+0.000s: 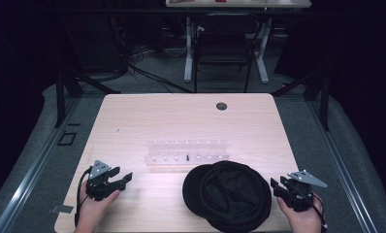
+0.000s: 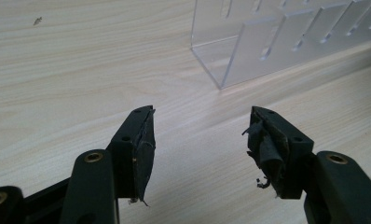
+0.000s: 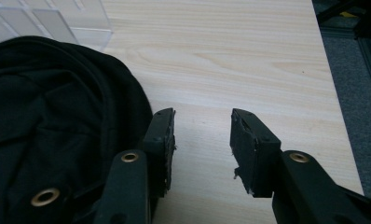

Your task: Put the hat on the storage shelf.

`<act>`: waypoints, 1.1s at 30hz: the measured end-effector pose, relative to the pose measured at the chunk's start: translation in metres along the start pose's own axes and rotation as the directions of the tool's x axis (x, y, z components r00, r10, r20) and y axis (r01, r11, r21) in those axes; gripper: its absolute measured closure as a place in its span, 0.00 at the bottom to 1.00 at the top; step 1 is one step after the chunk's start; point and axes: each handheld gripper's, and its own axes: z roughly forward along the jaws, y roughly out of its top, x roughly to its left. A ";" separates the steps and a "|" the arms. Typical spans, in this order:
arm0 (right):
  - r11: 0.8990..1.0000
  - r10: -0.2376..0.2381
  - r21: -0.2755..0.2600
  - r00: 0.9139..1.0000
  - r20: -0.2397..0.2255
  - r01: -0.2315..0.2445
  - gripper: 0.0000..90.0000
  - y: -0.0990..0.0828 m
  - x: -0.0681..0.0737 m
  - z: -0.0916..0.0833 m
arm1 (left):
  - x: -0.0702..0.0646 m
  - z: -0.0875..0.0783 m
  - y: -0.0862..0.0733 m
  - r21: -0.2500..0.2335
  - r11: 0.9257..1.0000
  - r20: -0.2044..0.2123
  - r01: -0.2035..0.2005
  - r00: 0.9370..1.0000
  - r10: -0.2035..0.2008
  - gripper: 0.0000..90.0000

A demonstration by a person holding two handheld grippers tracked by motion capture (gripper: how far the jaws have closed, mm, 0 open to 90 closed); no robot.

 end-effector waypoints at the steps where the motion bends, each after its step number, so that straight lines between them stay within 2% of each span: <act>1: 1.000 -0.001 -0.008 1.000 -0.008 0.001 0.63 0.001 0.001 -0.001 | -0.001 0.000 0.000 0.000 1.000 0.005 0.003 1.000 -0.003 0.48; 4: 1.000 0.004 -0.010 1.000 -0.011 -0.004 0.64 0.007 0.002 -0.004 | -0.002 -0.001 0.000 -0.001 1.000 0.001 0.001 1.000 -0.001 0.48; 6: 0.999 0.021 0.026 0.999 -0.027 -0.020 0.67 0.011 0.002 -0.004 | -0.002 -0.001 0.000 0.001 1.000 0.009 0.013 1.000 -0.013 0.49; 8: 0.999 0.029 0.038 0.999 -0.036 -0.027 0.69 0.013 0.001 -0.004 | -0.003 -0.001 0.000 -0.001 1.000 0.009 0.013 1.000 -0.013 0.49; 11: 0.995 0.004 0.096 0.999 -0.053 0.001 0.70 0.020 0.002 -0.005 | -0.004 -0.001 0.000 0.008 1.000 0.021 0.015 1.000 -0.015 0.49; 13: 0.993 -0.007 0.113 0.997 -0.075 0.015 0.71 0.025 0.000 -0.007 | -0.005 -0.001 -0.001 0.017 1.000 0.020 0.004 1.000 -0.004 0.49; 15: 0.992 0.012 0.127 0.995 -0.104 0.001 0.73 0.030 -0.002 -0.010 | -0.006 -0.001 -0.001 0.022 1.000 0.016 -0.003 1.000 0.003 0.49; 18: 0.986 0.050 0.167 0.990 -0.132 -0.028 0.71 0.037 -0.005 -0.013 | -0.007 0.000 -0.002 0.032 0.999 0.024 -0.020 1.000 0.019 0.51; 21: 0.983 0.049 0.185 0.989 -0.140 -0.022 0.70 0.041 -0.005 -0.016 | -0.008 0.001 -0.002 0.034 0.999 0.018 -0.024 1.000 0.024 0.51; 24: 0.978 0.039 0.207 0.990 -0.135 -0.010 0.67 0.042 -0.004 -0.019 | -0.007 0.000 -0.002 0.036 0.999 0.020 -0.011 1.000 0.010 0.52; 28: 0.966 0.029 0.257 0.992 -0.126 0.004 0.71 0.045 0.002 -0.022 | -0.006 0.000 -0.002 0.035 0.999 0.020 0.006 1.000 -0.007 0.53; 29: 0.964 0.032 0.265 0.992 -0.124 0.002 0.70 0.046 0.002 -0.022 | -0.005 0.000 -0.002 0.042 0.999 0.043 0.018 0.999 -0.019 0.55; 31: 0.957 0.070 0.289 0.990 -0.123 -0.032 0.71 0.047 0.004 -0.022 | -0.005 0.000 -0.003 0.046 0.998 0.055 0.032 0.998 -0.034 0.55; 33: 0.944 0.095 0.327 0.987 -0.131 -0.047 0.74 0.048 0.004 -0.020 | -0.005 0.000 -0.002 0.052 0.998 0.055 0.028 0.998 -0.031 0.56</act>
